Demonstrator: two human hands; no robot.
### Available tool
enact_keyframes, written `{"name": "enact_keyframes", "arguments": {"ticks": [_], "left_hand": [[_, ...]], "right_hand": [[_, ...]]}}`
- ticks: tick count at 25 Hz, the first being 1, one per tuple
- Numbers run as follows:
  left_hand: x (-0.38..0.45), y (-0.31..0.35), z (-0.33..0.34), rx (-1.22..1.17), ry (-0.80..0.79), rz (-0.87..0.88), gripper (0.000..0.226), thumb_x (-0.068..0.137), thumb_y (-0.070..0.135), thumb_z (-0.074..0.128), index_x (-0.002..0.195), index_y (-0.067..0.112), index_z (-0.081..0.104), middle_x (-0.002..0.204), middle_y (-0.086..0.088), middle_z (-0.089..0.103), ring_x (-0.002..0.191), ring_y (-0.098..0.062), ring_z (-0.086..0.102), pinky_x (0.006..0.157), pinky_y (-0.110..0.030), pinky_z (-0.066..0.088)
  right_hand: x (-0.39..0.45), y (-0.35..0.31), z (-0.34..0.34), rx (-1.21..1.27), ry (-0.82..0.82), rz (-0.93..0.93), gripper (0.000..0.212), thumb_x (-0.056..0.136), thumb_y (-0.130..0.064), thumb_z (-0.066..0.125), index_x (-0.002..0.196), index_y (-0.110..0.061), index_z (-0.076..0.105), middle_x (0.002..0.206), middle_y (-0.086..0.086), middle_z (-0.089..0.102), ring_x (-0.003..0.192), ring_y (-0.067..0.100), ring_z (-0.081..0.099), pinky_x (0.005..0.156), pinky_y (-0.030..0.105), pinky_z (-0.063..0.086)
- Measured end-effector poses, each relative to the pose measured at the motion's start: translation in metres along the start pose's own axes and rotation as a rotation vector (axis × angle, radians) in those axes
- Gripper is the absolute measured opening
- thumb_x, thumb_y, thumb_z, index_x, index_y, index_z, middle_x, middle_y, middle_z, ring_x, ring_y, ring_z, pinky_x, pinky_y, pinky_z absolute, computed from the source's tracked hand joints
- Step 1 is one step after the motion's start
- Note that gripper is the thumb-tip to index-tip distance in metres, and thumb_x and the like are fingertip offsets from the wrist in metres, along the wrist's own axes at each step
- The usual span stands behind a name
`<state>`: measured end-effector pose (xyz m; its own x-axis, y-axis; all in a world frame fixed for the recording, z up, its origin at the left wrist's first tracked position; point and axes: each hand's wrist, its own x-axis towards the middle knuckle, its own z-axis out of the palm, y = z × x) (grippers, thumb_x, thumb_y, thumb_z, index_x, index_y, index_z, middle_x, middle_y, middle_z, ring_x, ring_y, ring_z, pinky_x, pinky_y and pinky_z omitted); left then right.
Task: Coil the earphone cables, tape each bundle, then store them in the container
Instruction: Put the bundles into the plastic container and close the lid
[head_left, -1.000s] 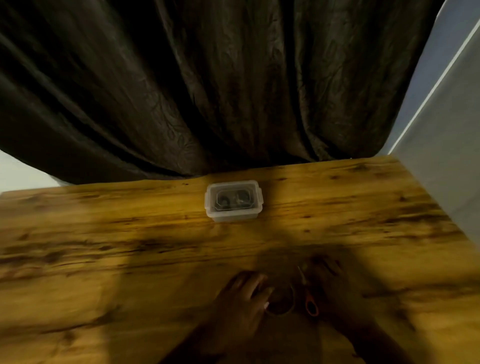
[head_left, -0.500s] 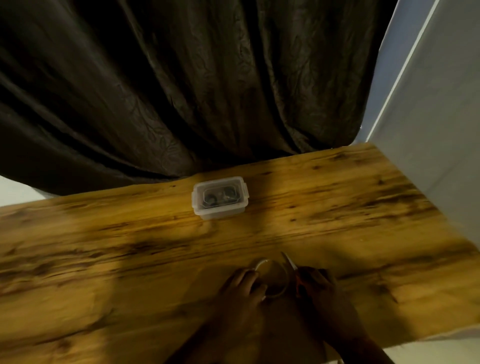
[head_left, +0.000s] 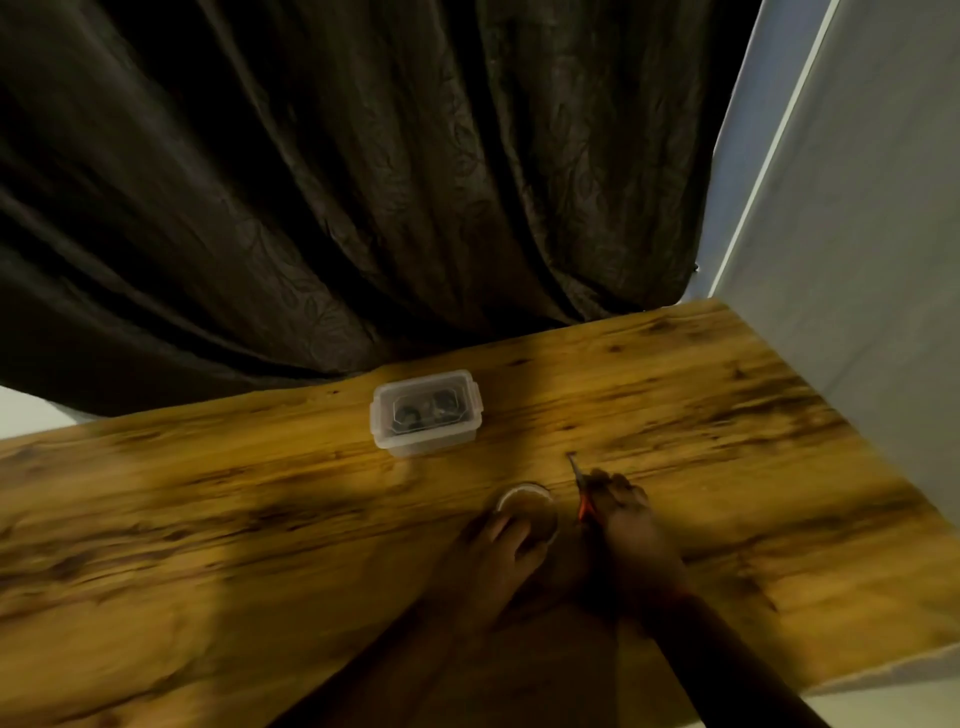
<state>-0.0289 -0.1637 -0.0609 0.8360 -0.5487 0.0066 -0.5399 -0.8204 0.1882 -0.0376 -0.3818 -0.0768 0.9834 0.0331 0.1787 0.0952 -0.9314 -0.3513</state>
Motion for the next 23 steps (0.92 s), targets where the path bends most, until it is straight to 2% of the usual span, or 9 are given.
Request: {"name": "enact_keyframes", "arguments": {"ticks": [2,4,6,8,10,14,17,20,23], "left_hand": [[0.006,-0.004,0.003,0.181,-0.026,0.154,0.039,0.088,0.042,0.045,0.123,0.03,0.059,0.127,0.001,0.061,0.115,-0.023,0.059,0.083,-0.037,0.051],[0.017,-0.002,-0.002,0.257,-0.06,0.262,0.046,0.071,0.032,0.074,0.115,0.03,0.06,0.117,0.001,0.064,0.107,-0.024,0.064,0.066,-0.034,0.056],[0.035,0.002,-0.007,0.304,-0.093,0.273,0.048,0.063,0.025,0.081,0.108,0.027,0.064,0.113,-0.001,0.065,0.104,-0.025,0.065,0.062,-0.032,0.058],[0.05,0.005,-0.013,0.342,-0.082,0.273,0.042,0.062,0.022,0.081,0.101,0.024,0.067,0.106,-0.002,0.066,0.096,-0.024,0.067,0.056,-0.031,0.056],[0.065,0.009,-0.02,0.416,-0.073,0.256,0.032,0.068,0.017,0.073,0.099,0.021,0.066,0.105,-0.004,0.065,0.089,-0.027,0.067,0.055,-0.034,0.053],[0.094,0.011,-0.025,0.548,-0.083,0.226,0.031,0.09,0.007,0.052,0.12,0.008,0.06,0.127,-0.019,0.057,0.111,-0.043,0.058,0.087,-0.051,0.05],[0.114,0.011,-0.027,0.62,-0.121,0.224,0.024,0.082,0.019,0.065,0.104,0.015,0.071,0.11,-0.012,0.069,0.099,-0.034,0.068,0.076,-0.042,0.056],[0.13,0.003,-0.019,0.611,-0.129,0.157,0.018,0.067,0.028,0.072,0.083,0.023,0.078,0.091,-0.002,0.076,0.079,-0.019,0.073,0.065,-0.031,0.057],[0.145,-0.008,-0.012,0.424,-0.083,0.1,0.024,0.075,0.018,0.054,0.079,0.015,0.077,0.084,-0.006,0.076,0.073,-0.024,0.073,0.06,-0.031,0.058]], "right_hand": [[0.021,0.0,-0.004,-0.03,-0.011,0.024,0.058,0.083,-0.018,0.071,0.136,-0.005,0.051,0.13,0.017,0.055,0.112,0.038,0.055,0.098,0.042,0.046],[0.04,-0.004,-0.011,-0.071,-0.045,0.018,0.054,0.083,-0.016,0.07,0.134,-0.004,0.054,0.131,0.017,0.056,0.114,0.037,0.055,0.102,0.039,0.043],[0.056,-0.003,-0.011,-0.098,-0.012,0.007,0.051,0.069,-0.013,0.081,0.116,-0.003,0.064,0.112,0.016,0.064,0.098,0.034,0.064,0.089,0.036,0.053],[0.068,0.0,-0.006,-0.173,-0.023,0.009,0.049,0.056,-0.009,0.087,0.101,-0.004,0.069,0.096,0.014,0.068,0.082,0.03,0.068,0.075,0.033,0.058],[0.078,0.007,0.001,-0.185,-0.074,0.019,0.04,0.07,-0.007,0.076,0.109,-0.005,0.067,0.106,0.015,0.066,0.091,0.031,0.065,0.081,0.035,0.054],[0.093,0.022,0.003,-0.203,-0.126,0.07,0.036,0.079,-0.012,0.066,0.115,-0.008,0.065,0.119,0.015,0.063,0.102,0.032,0.061,0.088,0.036,0.051],[0.104,0.021,-0.003,-0.229,-0.154,0.11,0.035,0.068,-0.01,0.078,0.101,-0.004,0.067,0.097,0.015,0.069,0.084,0.032,0.066,0.075,0.032,0.056],[0.115,0.027,-0.004,-0.239,-0.191,0.105,0.033,0.082,-0.009,0.063,0.114,-0.004,0.063,0.11,0.016,0.066,0.098,0.034,0.062,0.088,0.036,0.051],[0.125,0.031,-0.004,-0.215,-0.196,0.106,0.036,0.088,-0.012,0.054,0.123,-0.008,0.058,0.126,0.015,0.06,0.113,0.034,0.057,0.098,0.037,0.045]]}}
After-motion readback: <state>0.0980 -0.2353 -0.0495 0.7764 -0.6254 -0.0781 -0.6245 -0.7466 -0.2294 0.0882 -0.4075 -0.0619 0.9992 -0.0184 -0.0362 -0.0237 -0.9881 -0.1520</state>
